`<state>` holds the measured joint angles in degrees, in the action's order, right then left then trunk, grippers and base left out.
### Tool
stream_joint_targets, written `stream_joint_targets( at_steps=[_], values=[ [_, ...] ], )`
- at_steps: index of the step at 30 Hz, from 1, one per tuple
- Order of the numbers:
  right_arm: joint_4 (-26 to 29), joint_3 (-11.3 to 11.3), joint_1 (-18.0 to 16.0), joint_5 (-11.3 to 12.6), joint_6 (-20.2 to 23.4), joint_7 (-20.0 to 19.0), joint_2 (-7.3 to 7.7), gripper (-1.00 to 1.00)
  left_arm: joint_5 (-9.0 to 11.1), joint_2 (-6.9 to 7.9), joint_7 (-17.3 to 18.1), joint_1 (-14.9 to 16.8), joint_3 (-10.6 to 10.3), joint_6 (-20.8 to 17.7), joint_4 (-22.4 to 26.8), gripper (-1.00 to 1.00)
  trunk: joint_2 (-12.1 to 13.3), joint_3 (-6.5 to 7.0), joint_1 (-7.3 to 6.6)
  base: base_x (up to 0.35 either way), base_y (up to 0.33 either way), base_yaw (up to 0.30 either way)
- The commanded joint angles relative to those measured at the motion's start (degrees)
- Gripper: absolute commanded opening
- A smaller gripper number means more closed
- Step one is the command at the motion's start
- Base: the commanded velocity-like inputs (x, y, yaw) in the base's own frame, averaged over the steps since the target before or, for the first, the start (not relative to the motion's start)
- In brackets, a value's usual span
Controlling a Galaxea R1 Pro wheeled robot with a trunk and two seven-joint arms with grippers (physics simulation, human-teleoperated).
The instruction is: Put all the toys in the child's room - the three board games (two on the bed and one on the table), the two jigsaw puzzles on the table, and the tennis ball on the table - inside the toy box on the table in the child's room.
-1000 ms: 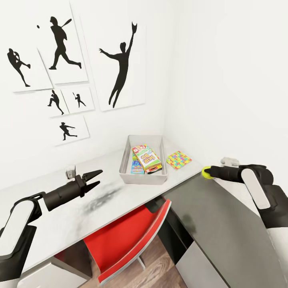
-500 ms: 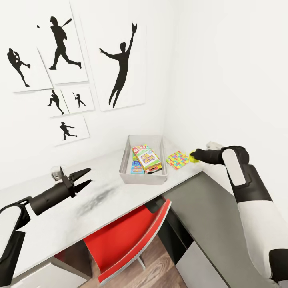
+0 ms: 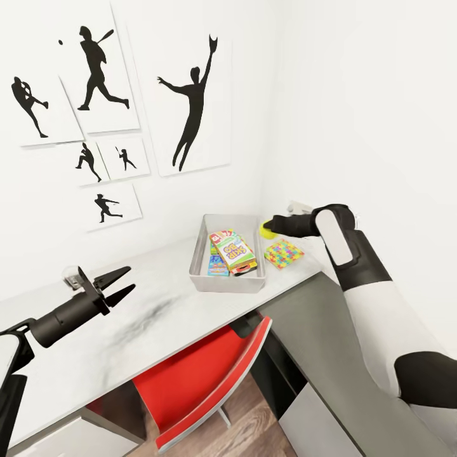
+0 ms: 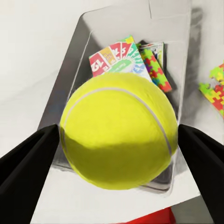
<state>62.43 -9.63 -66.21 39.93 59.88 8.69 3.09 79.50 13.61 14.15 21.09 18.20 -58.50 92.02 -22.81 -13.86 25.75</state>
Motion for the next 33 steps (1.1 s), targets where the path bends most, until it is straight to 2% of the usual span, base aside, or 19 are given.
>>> stream_joint_targets(
  at_steps=[1,5,8,11,15,20,23,27,28,31,33],
  values=[
    [-0.8,-0.4,-0.8,0.4,0.1,0.2,-0.46,-1.0,-0.5,0.02,0.6,0.0,0.1,-0.2,0.0,1.0,-0.1,-0.11,0.03,0.0,0.0,0.0],
    [-4.9,-1.1,-3.9,0.2,0.1,-0.7,-2.32,-1.0,-0.6,0.06,0.6,0.0,0.1,-0.2,0.0,1.0,-0.1,-0.11,0.03,0.0,0.0,0.0],
    [-7.1,-1.3,-5.3,0.1,0.1,-0.9,-3.16,-1.0,-0.7,0.08,0.7,-0.1,0.1,-0.2,0.0,1.0,-0.1,-0.11,0.03,0.0,0.0,0.0],
    [-9.5,-1.5,-6.7,0.0,0.1,-1.1,-4.82,-1.0,-0.7,0.09,0.6,-0.1,0.1,-0.2,0.0,1.0,-0.1,-0.11,0.03,0.0,0.0,0.0],
    [-11.1,-1.7,-7.6,-0.5,0.1,-1.2,-7.03,-1.0,-0.7,0.09,0.6,-0.1,0.0,-0.2,0.0,1.0,-0.1,-0.11,0.03,0.0,0.0,0.0],
    [-12.1,-2.0,-7.9,-1.1,0.1,-1.2,-8.74,-1.0,-0.7,0.08,0.6,-0.1,-0.1,-0.2,0.0,1.0,-0.1,-0.11,0.03,0.0,0.0,0.0],
    [-14.0,-3.8,-7.8,-1.4,0.1,-1.2,-10.14,-1.0,-0.7,0.07,0.6,-0.1,-0.1,-0.2,0.0,1.0,-0.1,-0.11,0.03,0.0,0.0,0.0],
    [-18.4,-8.3,-7.9,-1.5,-0.5,-1.3,-11.3,-1.0,-0.7,0.09,0.6,-0.1,0.0,-0.2,0.0,1.0,-0.1,-0.11,0.03,0.0,0.0,0.0],
    [-18.4,-8.3,-7.9,-1.5,-0.5,-1.3,-11.3,-1.0,-0.7,0.09,0.6,-0.1,0.0,-0.2,0.0,1.0,-0.1,-0.11,0.03,0.0,0.0,0.0],
    [-21.1,-10.8,-7.9,-1.5,-2.4,-1.4,-11.9,-1.0,-0.7,0.09,0.7,-0.1,0.0,-0.2,0.0,1.0,-0.1,-0.11,0.03,0.0,0.0,0.0],
    [-21.8,-11.4,-8.0,-1.5,-2.9,-1.5,-12.05,-1.0,-0.7,0.09,0.7,-0.1,0.0,-0.2,0.0,1.0,-0.1,-0.11,0.03,0.0,0.0,0.0]
  ],
)
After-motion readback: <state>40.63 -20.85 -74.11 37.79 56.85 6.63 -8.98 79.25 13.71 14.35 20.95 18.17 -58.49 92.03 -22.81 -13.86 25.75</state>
